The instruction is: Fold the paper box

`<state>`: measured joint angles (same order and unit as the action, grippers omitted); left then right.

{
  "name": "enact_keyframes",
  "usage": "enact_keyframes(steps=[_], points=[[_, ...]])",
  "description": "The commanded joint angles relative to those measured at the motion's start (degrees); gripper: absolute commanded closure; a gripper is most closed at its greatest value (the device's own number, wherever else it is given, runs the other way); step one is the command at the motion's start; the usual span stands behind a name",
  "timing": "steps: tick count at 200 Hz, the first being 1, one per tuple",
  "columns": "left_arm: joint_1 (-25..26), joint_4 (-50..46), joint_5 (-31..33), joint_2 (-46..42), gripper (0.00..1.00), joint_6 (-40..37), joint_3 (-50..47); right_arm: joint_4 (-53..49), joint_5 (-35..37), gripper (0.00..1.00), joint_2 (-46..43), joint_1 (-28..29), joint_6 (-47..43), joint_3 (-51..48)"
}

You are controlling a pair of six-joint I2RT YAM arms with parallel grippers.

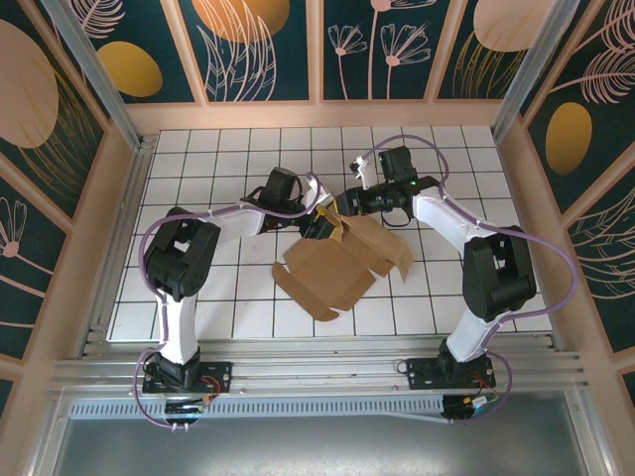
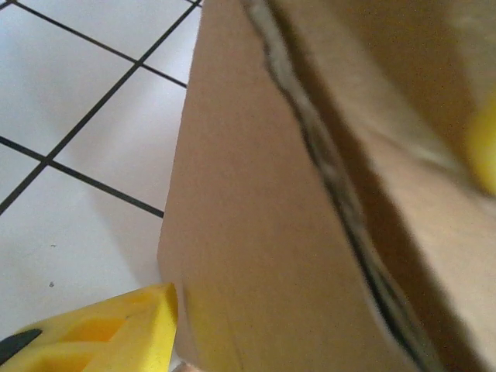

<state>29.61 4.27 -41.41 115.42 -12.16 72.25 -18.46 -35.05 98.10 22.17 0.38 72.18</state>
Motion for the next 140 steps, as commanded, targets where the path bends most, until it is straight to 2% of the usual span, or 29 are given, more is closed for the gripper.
enact_keyframes(steps=[1, 25, 67, 115, 140], points=[[-0.2, 0.6, 1.1, 1.5, 0.5, 0.1, 1.9, -1.4, -2.1, 0.49, 1.1, -0.2, 0.7, 2.2], [-0.2, 0.1, 3.5, 2.1, 0.54, 0.0, 2.0, -2.0, -3.4, 0.47, 2.0, -0.7, 2.2, 3.0], [-0.1, 0.7, 5.2, 2.9, 0.68, 2.1, 2.6, 0.8, -11.5, 0.46, 2.5, -3.4, 9.0, 3.0], [0.1, 0.5, 7.2, 5.4, 0.8, 5.5, 5.4, 1.9, -12.4, 0.46, 3.0, -3.7, 11.6, 1.8], [0.7, 0.4, 12.0, 6.0, 0.84, 6.4, 5.8, 2.0, -11.7, 0.46, 3.5, -3.7, 12.8, 1.5]])
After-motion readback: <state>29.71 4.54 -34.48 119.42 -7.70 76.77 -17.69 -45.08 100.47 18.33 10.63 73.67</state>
